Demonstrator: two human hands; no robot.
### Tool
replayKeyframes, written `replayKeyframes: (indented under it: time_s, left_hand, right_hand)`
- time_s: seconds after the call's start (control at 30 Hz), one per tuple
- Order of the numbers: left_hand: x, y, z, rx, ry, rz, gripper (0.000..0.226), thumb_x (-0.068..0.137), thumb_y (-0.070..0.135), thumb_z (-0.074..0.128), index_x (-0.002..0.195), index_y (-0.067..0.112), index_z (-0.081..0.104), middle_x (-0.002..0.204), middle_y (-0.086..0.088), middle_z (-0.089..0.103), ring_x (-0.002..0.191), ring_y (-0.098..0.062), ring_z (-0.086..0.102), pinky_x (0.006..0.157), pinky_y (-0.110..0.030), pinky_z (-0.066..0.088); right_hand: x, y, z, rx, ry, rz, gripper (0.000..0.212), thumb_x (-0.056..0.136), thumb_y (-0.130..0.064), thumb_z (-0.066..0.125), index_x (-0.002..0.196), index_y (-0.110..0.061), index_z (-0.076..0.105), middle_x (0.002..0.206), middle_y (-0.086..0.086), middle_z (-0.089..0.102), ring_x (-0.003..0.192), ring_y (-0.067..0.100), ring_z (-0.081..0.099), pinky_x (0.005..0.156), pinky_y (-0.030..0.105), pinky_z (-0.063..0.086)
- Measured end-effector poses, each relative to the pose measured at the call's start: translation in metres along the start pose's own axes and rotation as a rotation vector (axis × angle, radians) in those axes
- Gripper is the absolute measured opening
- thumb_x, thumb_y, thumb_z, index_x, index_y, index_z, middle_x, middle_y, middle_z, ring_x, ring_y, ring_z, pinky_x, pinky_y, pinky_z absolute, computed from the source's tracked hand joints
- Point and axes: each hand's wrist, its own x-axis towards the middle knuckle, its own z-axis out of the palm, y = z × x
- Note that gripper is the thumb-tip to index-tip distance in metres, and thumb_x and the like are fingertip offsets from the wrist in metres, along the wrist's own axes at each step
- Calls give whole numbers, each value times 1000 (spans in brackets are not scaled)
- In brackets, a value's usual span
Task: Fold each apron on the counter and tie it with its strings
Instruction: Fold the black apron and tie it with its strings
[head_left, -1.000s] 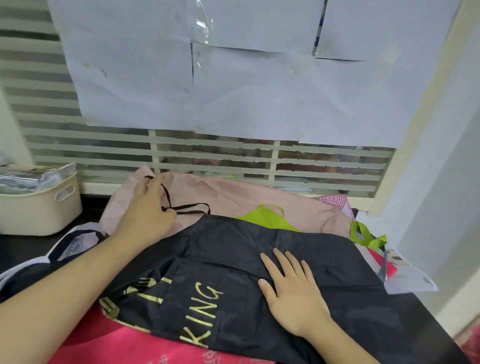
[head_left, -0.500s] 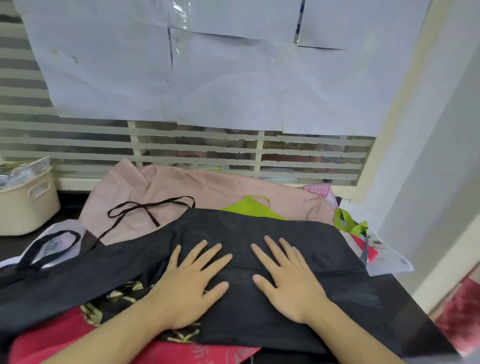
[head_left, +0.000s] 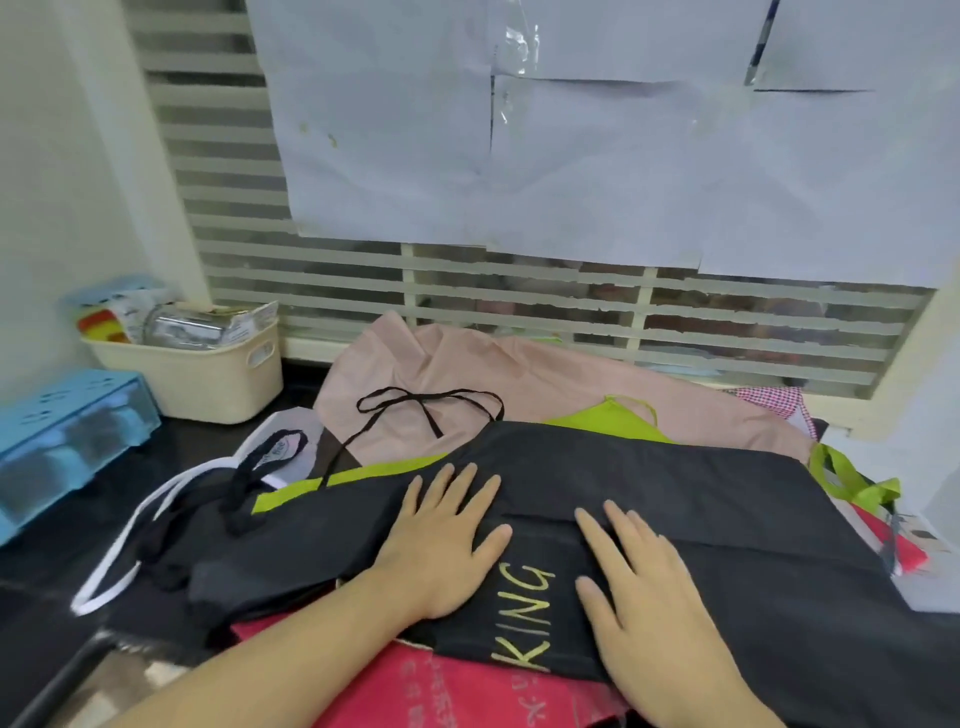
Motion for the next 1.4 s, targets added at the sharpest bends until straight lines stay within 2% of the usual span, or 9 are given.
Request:
replayKeyframes:
  time_s: [0.13,0.27,0.47,0.67,0.73,0.83,1.07,1.23,1.4]
  left_hand:
    - [-24,-32,-6,-42,9,141,63,109,61,22,166,42,2,175,10,-5,160,-7,-12,131,-33,-6]
    - [-49,-96,-19,-61,-9,287,58,110,58,28,165,46,12,173,23,3,156,8,-8,130,-24,2]
    - [-63,-151,-29,22,11,222,57,109,60,23,164,48,11,172,24,1,157,5,-7,131,-30,2]
    - [-79,-94,-17,-15,338,66,44,106,32,46,148,21,54,165,1,36,153,-19,31,126,-30,18]
    - [-88,-80,-14,-137,282,53,48,109,42,42,154,25,47,166,8,31,154,-11,26,125,-24,16]
    - [-98,-98,-15,-135,67,106,60,110,55,31,165,36,21,171,23,10,157,3,0,128,-21,-1]
    - [-92,-181,-30,-40,-65,-8,59,110,56,24,165,43,10,171,25,2,156,5,-6,125,-22,-9]
    - [-80,-199,-22,-98,152,-177,66,99,63,33,153,28,44,154,8,43,142,-20,39,121,-37,30]
    - [-74,-194,-29,136,406,-284,43,83,7,71,126,10,68,121,-9,59,113,-36,59,96,-50,47]
  right_hand:
    - [-1,0,11,-99,-105,-51,85,69,-81,-36,151,-63,-20,162,-28,-31,154,0,-23,126,29,-10]
    - [-2,23,-3,-157,-168,-73,75,77,-78,-21,149,-60,-29,159,-32,-35,149,-5,-32,128,27,-9]
    - [-3,26,-11,-95,-185,-75,68,87,-76,-9,151,-61,-26,160,-35,-31,147,-9,-33,128,27,-8]
    - [3,-26,-4,-60,1,-9,70,96,-49,19,162,-31,33,171,-5,22,160,19,10,129,35,13]
    - [2,-49,2,-4,-47,-122,62,102,-58,23,163,-45,18,173,-17,3,160,9,-6,129,30,4]
    - [-3,-55,13,-83,-145,-191,69,88,-75,-4,153,-60,-21,164,-26,-31,151,-1,-32,128,30,-9]
    - [-3,-49,9,-129,-172,-197,73,80,-77,-13,150,-62,-25,160,-31,-34,146,-5,-39,127,29,-12]
    - [-3,-49,8,-96,-173,-190,71,82,-78,-9,150,-64,-23,161,-33,-31,147,-5,-37,128,29,-12]
    - [-5,-46,10,-51,-160,-206,67,87,-77,-2,152,-64,-18,164,-31,-26,148,-5,-34,128,31,-10]
